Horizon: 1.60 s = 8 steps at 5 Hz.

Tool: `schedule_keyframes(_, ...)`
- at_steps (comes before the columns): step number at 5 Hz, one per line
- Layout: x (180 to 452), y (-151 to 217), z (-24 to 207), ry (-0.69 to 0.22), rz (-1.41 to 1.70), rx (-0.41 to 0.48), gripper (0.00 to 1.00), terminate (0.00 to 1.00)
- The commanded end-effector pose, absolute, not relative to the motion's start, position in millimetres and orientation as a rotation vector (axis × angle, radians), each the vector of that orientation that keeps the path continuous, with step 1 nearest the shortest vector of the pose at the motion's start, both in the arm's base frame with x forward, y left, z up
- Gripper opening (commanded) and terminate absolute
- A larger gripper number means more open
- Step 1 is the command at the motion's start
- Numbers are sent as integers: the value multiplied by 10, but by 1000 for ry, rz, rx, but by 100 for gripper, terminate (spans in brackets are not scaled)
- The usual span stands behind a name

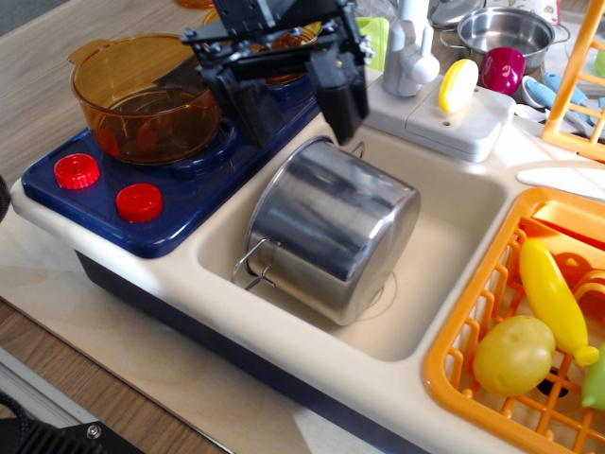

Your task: Flip pot upright which is in sink

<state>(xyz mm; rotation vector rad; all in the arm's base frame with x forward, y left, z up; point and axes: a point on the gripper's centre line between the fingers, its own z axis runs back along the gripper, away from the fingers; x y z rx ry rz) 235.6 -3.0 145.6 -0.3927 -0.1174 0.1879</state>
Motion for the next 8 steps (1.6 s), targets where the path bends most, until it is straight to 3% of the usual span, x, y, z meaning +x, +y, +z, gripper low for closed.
schedule_keyframes(1,2350,-86,1478,-164,224,-426,100,0)
schedule_keyframes(4,2398,-595,1498,-222,318,-461,100,0)
schedule_keyframes(6,2542,-877,1644,-267,302,-290,100,0)
schedule_keyframes(7,2579,-922,1605,-332,261,-151,100,0)
schedule_keyframes(8,2579,-933,1563,-374,238,-72,100,0)
